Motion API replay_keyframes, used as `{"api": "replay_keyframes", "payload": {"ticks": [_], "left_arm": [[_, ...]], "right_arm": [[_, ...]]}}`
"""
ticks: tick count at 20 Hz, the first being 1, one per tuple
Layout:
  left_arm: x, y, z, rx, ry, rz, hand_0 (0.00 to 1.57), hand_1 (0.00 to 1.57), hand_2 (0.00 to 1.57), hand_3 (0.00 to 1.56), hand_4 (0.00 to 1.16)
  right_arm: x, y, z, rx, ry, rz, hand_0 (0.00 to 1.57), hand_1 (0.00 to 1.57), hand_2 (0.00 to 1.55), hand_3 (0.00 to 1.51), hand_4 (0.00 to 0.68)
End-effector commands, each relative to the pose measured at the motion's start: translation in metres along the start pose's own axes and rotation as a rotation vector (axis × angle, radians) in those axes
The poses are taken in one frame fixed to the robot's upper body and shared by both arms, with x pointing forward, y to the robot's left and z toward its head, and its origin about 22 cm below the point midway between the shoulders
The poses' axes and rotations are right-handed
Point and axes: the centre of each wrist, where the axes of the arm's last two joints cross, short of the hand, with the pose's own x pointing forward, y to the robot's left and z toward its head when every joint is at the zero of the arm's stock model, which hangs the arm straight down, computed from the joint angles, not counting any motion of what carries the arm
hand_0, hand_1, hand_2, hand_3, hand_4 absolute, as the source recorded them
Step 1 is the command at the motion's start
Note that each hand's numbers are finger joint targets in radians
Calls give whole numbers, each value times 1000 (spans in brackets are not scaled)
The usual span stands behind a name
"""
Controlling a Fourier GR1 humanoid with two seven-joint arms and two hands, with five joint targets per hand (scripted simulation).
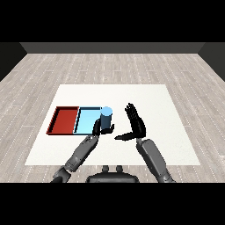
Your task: Pick the blue can and put it in the blue box
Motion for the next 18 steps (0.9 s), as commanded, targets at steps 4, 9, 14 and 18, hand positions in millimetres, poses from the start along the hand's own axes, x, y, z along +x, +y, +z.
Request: {"api": "replay_keyframes", "payload": {"ticks": [4, 9, 14, 18], "left_arm": [[-17, 51, -9, 45, 44, -45, 1571, 1571, 1571, 1494, 1137], [-9, 107, -32, 144, 93, -122, 1571, 1571, 1571, 1492, 1145], [-16, 163, -33, 263, 259, -175, 1571, 1571, 1571, 1503, 1086], [-31, 176, -43, 285, 381, -205, 1571, 1571, 1571, 1517, 1068]], "right_arm": [[32, -54, 20, -125, -100, -5, 0, 0, 0, 0, 0], [36, -80, 43, -192, -87, 52, 0, 0, 0, 0, 0], [46, -88, 50, -236, -83, 56, 0, 0, 0, 0, 0], [37, -87, 30, -245, -68, 67, 0, 0, 0, 0, 0]]}}
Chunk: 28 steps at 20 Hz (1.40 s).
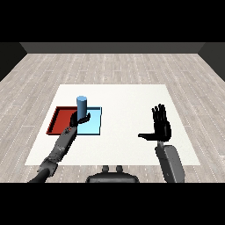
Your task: Pick the blue can and put it in the blue box
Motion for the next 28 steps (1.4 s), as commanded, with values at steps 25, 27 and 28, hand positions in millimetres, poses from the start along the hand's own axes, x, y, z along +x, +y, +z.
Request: {"api": "replay_keyframes", "payload": {"ticks": [25, 27, 28], "left_arm": [[-56, -7, 11, -130, 547, -321, 317, 317, 383, 467, 774], [-50, 8, 3, -61, 549, -358, 0, 0, 0, 0, 0], [-37, -8, -3, -43, 538, -405, 0, 0, 0, 0, 0]], "right_arm": [[-42, -12, 5, -64, 45, -36, 0, 0, 0, 0, 0], [-34, -13, -3, -74, 33, -42, 0, 0, 0, 0, 0], [-39, -16, 6, -71, 36, -37, 0, 0, 0, 0, 0]]}}
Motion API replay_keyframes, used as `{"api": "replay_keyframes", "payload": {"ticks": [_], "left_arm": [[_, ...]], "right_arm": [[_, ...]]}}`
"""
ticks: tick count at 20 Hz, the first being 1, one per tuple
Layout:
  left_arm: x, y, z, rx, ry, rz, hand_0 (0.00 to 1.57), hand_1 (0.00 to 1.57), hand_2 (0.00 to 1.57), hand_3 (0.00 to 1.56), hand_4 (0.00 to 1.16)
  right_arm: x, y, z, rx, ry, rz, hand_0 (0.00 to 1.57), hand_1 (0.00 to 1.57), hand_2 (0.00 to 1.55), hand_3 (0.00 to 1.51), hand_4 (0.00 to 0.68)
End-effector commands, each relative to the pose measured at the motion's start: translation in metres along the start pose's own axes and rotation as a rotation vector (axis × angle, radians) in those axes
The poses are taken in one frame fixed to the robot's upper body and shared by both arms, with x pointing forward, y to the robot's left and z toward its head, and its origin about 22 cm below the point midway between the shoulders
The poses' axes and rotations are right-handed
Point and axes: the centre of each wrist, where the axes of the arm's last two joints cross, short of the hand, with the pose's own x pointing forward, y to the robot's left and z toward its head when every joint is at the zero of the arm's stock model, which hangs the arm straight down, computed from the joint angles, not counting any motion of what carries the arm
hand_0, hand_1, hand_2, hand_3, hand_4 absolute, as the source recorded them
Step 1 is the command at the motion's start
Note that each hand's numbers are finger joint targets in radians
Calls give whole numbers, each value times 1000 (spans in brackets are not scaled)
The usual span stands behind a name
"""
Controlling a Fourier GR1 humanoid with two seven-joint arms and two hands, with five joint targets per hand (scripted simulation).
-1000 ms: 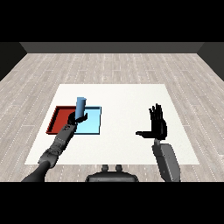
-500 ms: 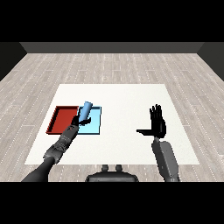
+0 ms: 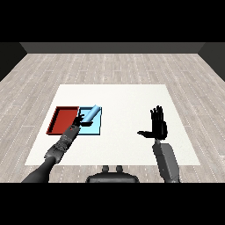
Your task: Pick the blue can and put it in the blue box
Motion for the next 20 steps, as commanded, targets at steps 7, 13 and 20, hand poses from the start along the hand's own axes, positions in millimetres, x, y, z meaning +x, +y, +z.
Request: {"api": "replay_keyframes", "payload": {"ticks": [7, 13, 20], "left_arm": [[-8, -3, 3, 355, -142, 190, 0, 0, 0, 0, 0], [24, 6, 8, 292, -612, 365, 0, 0, 0, 0, 0], [8, -14, 42, 176, -932, 522, 0, 0, 0, 0, 0]], "right_arm": [[3, -1, 0, 22, -25, -52, 0, 0, 0, 0, 0], [10, 0, -8, 27, -12, -49, 0, 0, 0, 0, 0], [1, -1, 3, 45, 29, 16, 0, 0, 0, 0, 0]]}}
